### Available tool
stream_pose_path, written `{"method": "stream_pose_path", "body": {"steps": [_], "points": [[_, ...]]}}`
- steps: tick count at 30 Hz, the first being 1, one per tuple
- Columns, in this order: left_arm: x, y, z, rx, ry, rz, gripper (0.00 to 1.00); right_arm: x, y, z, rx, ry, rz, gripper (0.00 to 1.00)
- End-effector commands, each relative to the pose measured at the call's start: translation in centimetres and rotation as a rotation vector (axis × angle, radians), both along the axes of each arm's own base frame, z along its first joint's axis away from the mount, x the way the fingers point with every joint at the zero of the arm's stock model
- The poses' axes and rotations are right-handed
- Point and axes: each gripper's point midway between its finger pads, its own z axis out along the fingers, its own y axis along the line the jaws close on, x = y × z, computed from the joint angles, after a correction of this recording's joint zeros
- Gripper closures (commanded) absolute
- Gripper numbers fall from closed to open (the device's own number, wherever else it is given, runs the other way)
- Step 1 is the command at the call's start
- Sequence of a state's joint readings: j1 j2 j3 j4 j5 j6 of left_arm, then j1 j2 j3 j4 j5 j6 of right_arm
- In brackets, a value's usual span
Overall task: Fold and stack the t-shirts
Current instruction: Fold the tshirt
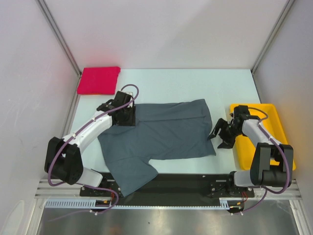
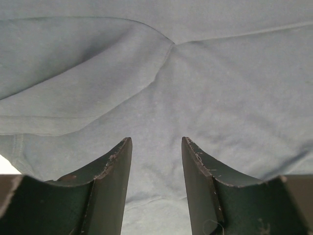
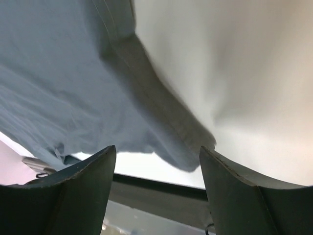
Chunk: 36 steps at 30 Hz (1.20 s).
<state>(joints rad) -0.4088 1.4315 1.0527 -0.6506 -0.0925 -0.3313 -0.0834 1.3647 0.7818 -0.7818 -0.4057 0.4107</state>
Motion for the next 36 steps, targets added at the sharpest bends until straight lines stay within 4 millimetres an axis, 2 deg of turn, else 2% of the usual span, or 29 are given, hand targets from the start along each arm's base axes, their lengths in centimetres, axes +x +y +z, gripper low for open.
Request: {"method": "stream_pose_path", "body": {"steps": [1, 3, 4, 5, 7, 8, 9, 10, 11, 12, 13, 14, 15, 16, 18, 23, 30, 36], "points": [[0.4, -0.8, 0.9, -0.048, -0.006, -0.023, 0.50, 5.3, -0.6, 2.6, -0.015, -0.204, 0.009, 0.25], [0.5, -1.0, 1.0, -0.053, 0.001, -0.030, 0.50, 8.3, -1.0, 3.6, -0.033, -0.288, 0.005, 0.28], [0.6, -0.9, 1.0, -0.055, 0.001, -0.030, 0.50, 10.6, -1.3, 5.1, -0.044, -0.350, 0.002, 0.29], [0.8, -0.9, 1.3, -0.057, -0.005, -0.034, 0.50, 12.0, -1.2, 4.2, -0.035, -0.333, 0.004, 0.31], [1.2, -0.7, 1.4, -0.061, -0.011, -0.032, 0.50, 15.2, -0.9, 5.1, 0.003, -0.371, -0.017, 0.41], [1.4, -0.6, 1.3, -0.061, -0.015, -0.034, 0.50, 16.8, -0.8, 4.0, 0.027, -0.369, -0.023, 0.45], [1.7, -0.3, 1.4, -0.061, -0.015, -0.026, 0.50, 17.8, -0.8, 3.7, 0.052, -0.361, -0.028, 0.50], [2.2, 0.5, 1.4, -0.061, -0.014, 0.000, 0.50, 18.5, -0.6, 3.4, 0.067, -0.351, -0.023, 0.51], [2.6, 0.5, 1.4, -0.088, -0.013, 0.003, 0.51, 20.3, -0.6, 4.4, 0.073, -0.382, -0.010, 0.52], [2.9, 0.9, 1.4, -0.101, -0.016, 0.021, 0.51, 20.9, -0.3, 2.6, 0.091, -0.340, 0.003, 0.53], [3.6, 2.1, 1.5, -0.114, -0.025, 0.061, 0.51, 21.6, 0.2, 2.9, 0.116, -0.345, 0.024, 0.54], [4.2, 2.2, 1.4, -0.142, -0.029, 0.074, 0.51, 21.6, 0.2, 2.2, 0.108, -0.315, 0.046, 0.54], [4.8, 2.6, 1.6, -0.150, -0.037, 0.091, 0.52, 23.0, 0.3, 2.3, 0.096, -0.321, 0.063, 0.55], [5.4, 3.5, 1.6, -0.161, -0.035, 0.120, 0.52, 23.4, 0.1, 1.9, 0.084, -0.309, 0.067, 0.55], [6.6, 3.7, 1.4, -0.187, -0.029, 0.136, 0.53, 23.7, -0.1, 1.5, 0.075, -0.279, 0.076, 0.57], [8.6, 4.8, 1.4, -0.210, -0.037, 0.183, 0.53, 23.1, 0.1, 0.4, 0.080, -0.229, 0.096, 0.57], [9.0, 5.0, 0.5, -0.231, -0.010, 0.201, 0.53, 21.2, 0.8, -0.5, 0.103, -0.198, 0.111, 0.54], [9.4, 5.0, 0.4, -0.249, 0.004, 0.207, 0.53, 21.1, 1.2, -1.8, 0.120, -0.190, 0.115, 0.56]]}}
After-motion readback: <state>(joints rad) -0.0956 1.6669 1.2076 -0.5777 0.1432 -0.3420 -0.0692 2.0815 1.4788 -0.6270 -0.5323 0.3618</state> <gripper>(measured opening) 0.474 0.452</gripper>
